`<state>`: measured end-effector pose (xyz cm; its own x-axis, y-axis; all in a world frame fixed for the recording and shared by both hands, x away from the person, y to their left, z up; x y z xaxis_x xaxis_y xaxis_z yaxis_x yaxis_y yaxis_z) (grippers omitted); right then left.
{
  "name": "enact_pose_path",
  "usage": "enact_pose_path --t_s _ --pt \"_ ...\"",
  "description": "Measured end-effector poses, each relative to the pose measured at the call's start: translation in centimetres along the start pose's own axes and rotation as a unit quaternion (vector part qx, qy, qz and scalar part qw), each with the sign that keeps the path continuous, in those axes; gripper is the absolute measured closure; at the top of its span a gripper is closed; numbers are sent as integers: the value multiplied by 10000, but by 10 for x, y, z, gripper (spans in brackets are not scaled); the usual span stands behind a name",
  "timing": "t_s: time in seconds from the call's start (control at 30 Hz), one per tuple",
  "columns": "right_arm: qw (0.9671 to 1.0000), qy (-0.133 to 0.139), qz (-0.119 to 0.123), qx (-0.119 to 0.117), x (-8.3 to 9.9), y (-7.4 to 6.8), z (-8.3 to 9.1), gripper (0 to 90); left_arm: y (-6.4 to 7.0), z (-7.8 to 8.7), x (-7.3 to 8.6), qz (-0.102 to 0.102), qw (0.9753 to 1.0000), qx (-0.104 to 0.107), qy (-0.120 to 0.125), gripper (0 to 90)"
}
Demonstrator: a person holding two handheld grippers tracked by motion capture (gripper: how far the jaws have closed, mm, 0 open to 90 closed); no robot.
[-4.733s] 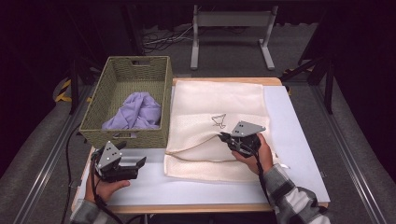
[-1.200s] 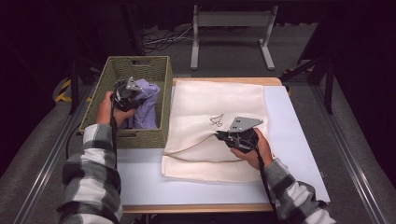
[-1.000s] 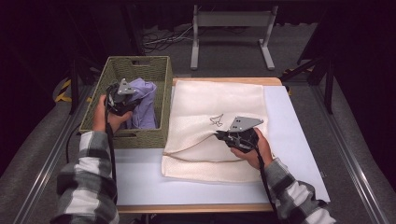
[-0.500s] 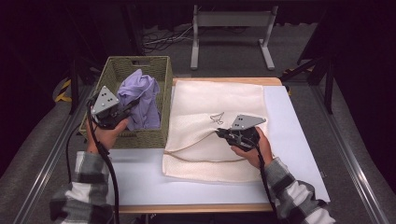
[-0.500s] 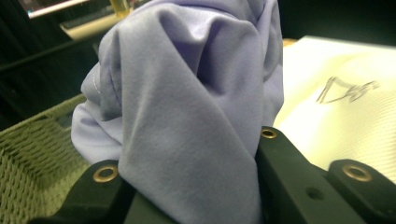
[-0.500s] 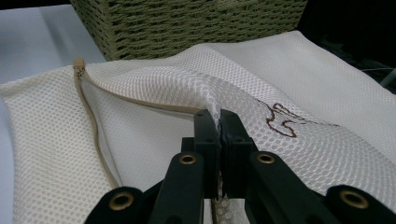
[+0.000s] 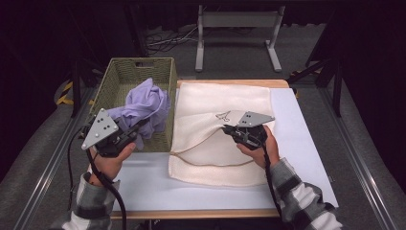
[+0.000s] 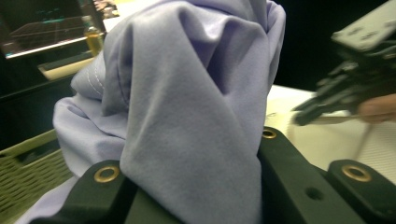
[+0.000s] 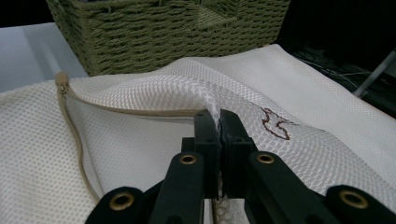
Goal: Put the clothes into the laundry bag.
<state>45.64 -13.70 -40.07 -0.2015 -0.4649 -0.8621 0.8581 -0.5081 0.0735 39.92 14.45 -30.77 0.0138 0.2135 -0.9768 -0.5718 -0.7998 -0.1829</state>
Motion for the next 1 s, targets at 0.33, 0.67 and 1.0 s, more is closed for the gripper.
enact_pose_path --t_s 0.33,0.67,1.0 --pt "10000 67 -40 44 -7 4 0 882 45 21 -26 -148 9983 514 219 842" --pt "10000 44 -66 45 -5 4 -3 881 93 2 4 -323 9930 1110 -230 842" --pt "9999 132 -106 34 -6 4 -2 882 146 -42 38 -342 9787 1908 -670 842"
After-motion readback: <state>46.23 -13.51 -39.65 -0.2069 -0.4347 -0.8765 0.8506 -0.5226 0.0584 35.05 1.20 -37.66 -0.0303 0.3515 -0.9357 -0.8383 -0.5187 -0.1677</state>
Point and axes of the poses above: each handheld gripper's, and its own axes: z roughly backward along the jaws, x roughly out of its underside, y roughly to its right, the point moved 8 cm from there along -z, roughly forward along the jaws, and after that the axes turned 9 degrees about -x, right-handed, at the moved point
